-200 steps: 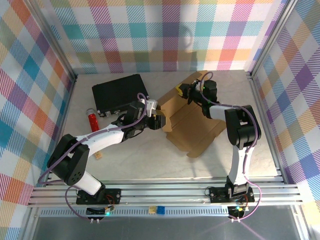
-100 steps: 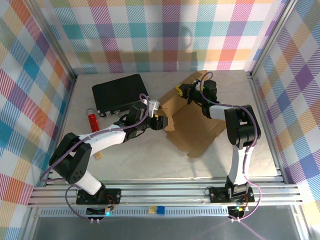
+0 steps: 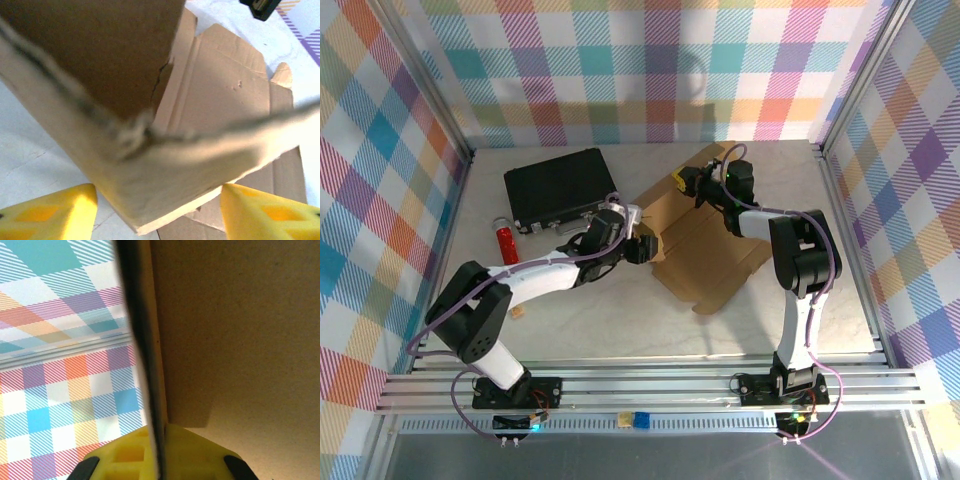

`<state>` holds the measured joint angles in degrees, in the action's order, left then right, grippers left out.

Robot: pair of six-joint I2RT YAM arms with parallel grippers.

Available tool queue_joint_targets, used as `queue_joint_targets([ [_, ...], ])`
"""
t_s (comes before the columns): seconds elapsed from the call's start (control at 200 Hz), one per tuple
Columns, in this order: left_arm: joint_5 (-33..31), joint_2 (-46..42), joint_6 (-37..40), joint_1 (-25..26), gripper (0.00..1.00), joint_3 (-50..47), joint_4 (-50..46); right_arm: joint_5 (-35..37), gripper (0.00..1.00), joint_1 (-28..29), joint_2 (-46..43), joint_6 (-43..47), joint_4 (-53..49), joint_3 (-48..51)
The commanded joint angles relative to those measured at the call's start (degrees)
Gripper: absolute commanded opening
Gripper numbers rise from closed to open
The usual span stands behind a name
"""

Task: Fold the paper box

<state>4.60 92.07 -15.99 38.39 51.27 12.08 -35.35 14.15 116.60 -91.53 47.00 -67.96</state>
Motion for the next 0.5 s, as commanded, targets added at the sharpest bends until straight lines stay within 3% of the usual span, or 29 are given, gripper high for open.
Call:
queue_joint_targets([
  [0.0, -4.75, 1.05, -0.27, 1.06, 0.59, 2.31, -0.17, 0.46, 0.0, -0.02, 1.26, -1.59, 1.95, -1.3],
  [0.425, -11.54, 2.85, -1.15, 2.3, 0.46, 5.03, -0.83, 2.28, 0.0, 0.87, 0.76, -2.52, 2.24, 0.23],
  [0.495, -11.73, 2.99, -1.23, 2.38, 0.38, 5.04, -0.52, 2.64, 0.0, 0.83, 0.73, -2.58, 2.04, 0.38],
])
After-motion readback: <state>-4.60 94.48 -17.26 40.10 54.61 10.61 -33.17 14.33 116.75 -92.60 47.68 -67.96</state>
